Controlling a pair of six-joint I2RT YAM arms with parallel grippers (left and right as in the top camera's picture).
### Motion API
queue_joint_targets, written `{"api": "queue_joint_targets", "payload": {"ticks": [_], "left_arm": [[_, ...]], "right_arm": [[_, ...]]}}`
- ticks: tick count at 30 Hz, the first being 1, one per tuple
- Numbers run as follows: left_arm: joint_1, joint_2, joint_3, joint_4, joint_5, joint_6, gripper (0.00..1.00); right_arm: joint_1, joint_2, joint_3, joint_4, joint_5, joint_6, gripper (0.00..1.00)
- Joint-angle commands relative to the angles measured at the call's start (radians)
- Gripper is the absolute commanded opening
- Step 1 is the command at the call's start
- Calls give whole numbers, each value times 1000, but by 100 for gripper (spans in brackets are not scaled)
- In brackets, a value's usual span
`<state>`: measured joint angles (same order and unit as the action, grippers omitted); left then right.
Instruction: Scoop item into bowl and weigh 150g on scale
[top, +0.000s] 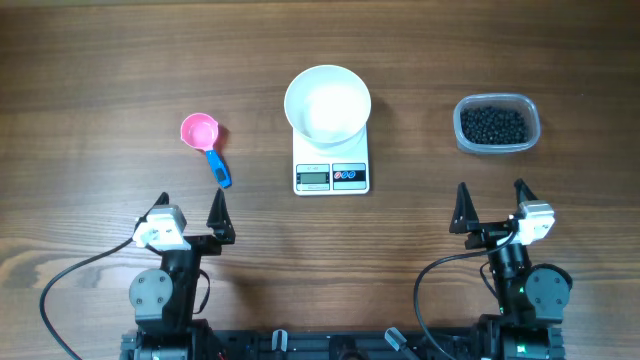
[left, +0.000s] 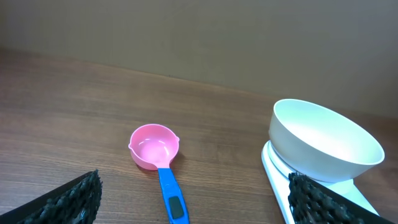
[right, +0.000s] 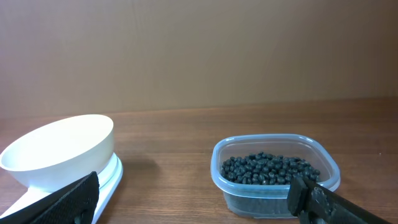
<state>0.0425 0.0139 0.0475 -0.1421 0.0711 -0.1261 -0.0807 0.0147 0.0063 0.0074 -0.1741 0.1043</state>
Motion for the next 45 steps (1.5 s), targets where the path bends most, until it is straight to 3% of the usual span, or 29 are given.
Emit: {"api": "queue_joint_targets", "payload": {"ticks": [1,45], "left_arm": [[7,-10,-10,3,-16,-10,100],[7,-8,-10,6,17,-13,100]], "right_arm": [[5,-5,-1,4,18,10,100],[5,-5,-1,4,18,10,100]]}}
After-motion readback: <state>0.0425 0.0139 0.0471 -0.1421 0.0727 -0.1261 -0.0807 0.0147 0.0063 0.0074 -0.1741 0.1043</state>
